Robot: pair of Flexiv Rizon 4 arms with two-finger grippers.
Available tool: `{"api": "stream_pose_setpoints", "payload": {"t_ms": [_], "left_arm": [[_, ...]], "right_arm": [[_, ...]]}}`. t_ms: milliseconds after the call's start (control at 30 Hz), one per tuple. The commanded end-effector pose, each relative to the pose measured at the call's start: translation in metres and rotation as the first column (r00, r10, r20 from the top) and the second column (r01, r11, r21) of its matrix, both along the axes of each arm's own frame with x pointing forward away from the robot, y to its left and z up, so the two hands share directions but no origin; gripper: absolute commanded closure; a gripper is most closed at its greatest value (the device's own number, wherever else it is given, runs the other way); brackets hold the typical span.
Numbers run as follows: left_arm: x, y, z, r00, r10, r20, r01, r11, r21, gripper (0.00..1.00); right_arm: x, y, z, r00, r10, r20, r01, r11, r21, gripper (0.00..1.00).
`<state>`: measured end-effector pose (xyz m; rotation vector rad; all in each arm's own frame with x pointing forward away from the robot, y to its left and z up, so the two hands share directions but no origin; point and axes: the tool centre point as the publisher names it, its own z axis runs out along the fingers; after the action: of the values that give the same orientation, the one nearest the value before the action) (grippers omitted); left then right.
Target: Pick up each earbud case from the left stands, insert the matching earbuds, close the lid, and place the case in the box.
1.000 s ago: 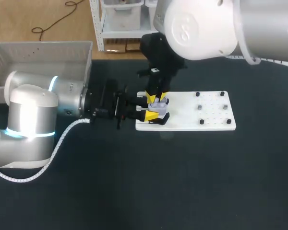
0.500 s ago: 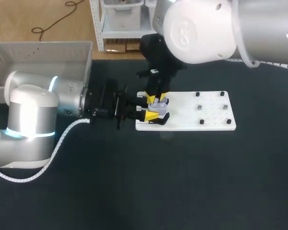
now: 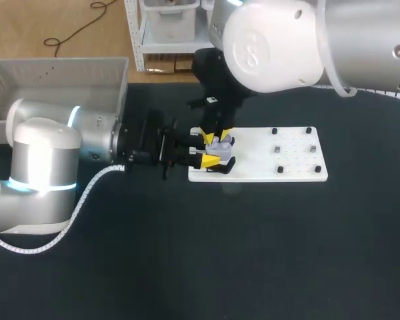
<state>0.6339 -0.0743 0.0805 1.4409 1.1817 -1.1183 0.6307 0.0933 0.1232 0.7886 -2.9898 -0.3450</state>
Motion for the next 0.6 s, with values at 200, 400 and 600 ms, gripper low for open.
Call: {"api": "stream_pose_setpoints", "payload": {"t_ms": [200, 400, 600], "left_arm": [[-0.002, 0.000, 0.000, 1.000, 0.002, 0.003, -0.002, 1.000, -0.003, 1.00], [-0.002, 0.000, 0.000, 1.000, 0.002, 0.003, -0.002, 1.000, -0.003, 1.00], [-0.002, 0.000, 0.000, 1.000, 0.002, 0.003, -0.002, 1.000, -0.003, 1.00]], "right_arm": [[-0.001, 0.003, 0.005, 1.000, 0.010, -0.010, -0.010, 1.000, 0.001, 0.00], [-0.013, -0.003, 0.026, 1.000, 0.026, -0.004, -0.026, 1.000, 0.012, 0.00], [-0.004, -0.020, 0.045, 0.984, -0.169, 0.054, 0.167, 0.985, 0.043, 0.00]]}}
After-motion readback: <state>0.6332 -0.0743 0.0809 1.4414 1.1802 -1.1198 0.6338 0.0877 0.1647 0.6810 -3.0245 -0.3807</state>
